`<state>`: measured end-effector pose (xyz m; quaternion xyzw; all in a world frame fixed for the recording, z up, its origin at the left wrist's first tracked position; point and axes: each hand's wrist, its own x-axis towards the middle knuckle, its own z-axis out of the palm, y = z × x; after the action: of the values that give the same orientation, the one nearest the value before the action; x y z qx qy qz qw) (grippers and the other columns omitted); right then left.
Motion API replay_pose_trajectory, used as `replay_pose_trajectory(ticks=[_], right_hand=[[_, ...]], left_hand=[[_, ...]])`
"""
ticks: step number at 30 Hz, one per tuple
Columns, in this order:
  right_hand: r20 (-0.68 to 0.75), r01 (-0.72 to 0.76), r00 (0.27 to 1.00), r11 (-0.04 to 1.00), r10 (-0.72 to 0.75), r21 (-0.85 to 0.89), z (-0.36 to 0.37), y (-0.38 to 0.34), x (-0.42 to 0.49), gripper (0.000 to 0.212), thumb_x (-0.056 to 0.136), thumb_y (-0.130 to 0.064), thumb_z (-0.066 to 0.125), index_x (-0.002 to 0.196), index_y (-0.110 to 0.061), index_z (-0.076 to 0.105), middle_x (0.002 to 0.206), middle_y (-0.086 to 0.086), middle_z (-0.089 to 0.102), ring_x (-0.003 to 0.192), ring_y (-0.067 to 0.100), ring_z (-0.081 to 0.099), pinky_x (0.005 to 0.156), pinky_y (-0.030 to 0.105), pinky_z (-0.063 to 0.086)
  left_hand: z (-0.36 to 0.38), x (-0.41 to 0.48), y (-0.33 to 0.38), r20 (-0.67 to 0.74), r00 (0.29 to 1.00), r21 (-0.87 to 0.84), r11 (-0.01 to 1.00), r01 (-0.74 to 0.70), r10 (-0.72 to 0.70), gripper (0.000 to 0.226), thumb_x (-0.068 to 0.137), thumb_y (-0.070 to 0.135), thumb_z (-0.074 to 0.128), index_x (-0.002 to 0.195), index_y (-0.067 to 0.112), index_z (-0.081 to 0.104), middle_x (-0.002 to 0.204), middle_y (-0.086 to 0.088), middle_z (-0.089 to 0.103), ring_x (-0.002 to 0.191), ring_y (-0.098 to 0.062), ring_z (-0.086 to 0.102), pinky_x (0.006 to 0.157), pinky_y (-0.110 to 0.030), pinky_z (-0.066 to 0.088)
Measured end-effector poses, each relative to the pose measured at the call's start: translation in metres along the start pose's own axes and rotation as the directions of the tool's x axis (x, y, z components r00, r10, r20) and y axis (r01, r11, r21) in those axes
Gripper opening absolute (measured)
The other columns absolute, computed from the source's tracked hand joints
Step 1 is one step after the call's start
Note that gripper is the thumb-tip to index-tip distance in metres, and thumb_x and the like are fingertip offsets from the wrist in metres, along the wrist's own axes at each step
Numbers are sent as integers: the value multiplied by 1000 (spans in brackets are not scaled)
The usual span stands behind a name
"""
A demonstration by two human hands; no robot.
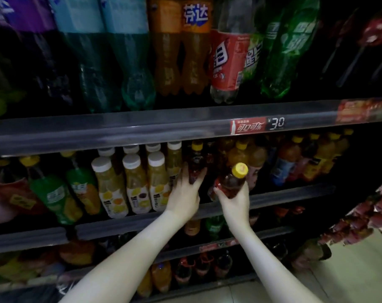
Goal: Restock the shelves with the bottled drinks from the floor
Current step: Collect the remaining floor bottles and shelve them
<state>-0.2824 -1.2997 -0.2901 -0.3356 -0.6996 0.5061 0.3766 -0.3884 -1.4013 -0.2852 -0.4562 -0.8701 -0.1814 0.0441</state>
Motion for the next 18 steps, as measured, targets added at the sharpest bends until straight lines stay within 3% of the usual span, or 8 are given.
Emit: replay_pose_trajectory(ticks=[4,6,10,12,14,16,18], right_hand=[[120,67,991,995,-57,-77,10,10,28,62,77,-19,79,131,-14,49,126,1,54,118,13,52,103,31,42],[192,91,980,983,-59,-158,17,16,36,58,78,-32,74,129,-15,51,121,1,57,113,15,56,97,34,48],[222,147,973,918,-67,-368,25,17,45,64,83,-37,69,135,-9,42,126,10,52,117,26,52,93,37,48],[182,220,972,832,-146,-509,24,11,44,74,82,-30,74,139,-3,36,128,17,48,121,33,47,98,40,44],[172,346,934,678,-312,-649,20,8,44,88,70,-24,82,140,0,34,122,23,50,112,39,50,93,46,44],[175,440,866,548,-468,-711,18,13,49,102,54,-22,90,140,-6,36,115,23,55,98,37,50,81,47,50],[253,518,803,423,-540,-743,16,15,53,110,48,-24,92,142,-15,35,123,22,53,102,34,44,81,49,50]], left_hand=[[8,10,11,-21,995,-30,995,94,-95,83,93,19,51,150,43,-6,156,-17,-19,144,-40,6,105,-40,41],[12,13,12,-25,994,-49,993,105,-107,83,93,18,50,150,42,-6,156,-18,-22,143,-42,9,102,-41,45],[19,11,15,15,990,-72,988,138,-138,79,94,18,48,151,37,-3,157,-18,-15,141,-41,18,98,-36,46],[21,10,15,14,987,-94,983,159,-159,78,95,17,48,151,37,-2,158,-17,-14,141,-39,21,97,-34,45],[21,12,18,-8,984,-103,979,176,-178,75,95,19,47,152,38,2,159,-16,-12,139,-39,25,95,-34,47],[19,13,22,-23,980,-105,976,192,-196,72,95,21,48,152,39,7,159,-15,-9,136,-39,32,90,-35,51],[18,14,25,-20,979,-97,975,200,-203,71,95,23,48,151,39,8,159,-15,-7,134,-38,34,88,-36,51]])
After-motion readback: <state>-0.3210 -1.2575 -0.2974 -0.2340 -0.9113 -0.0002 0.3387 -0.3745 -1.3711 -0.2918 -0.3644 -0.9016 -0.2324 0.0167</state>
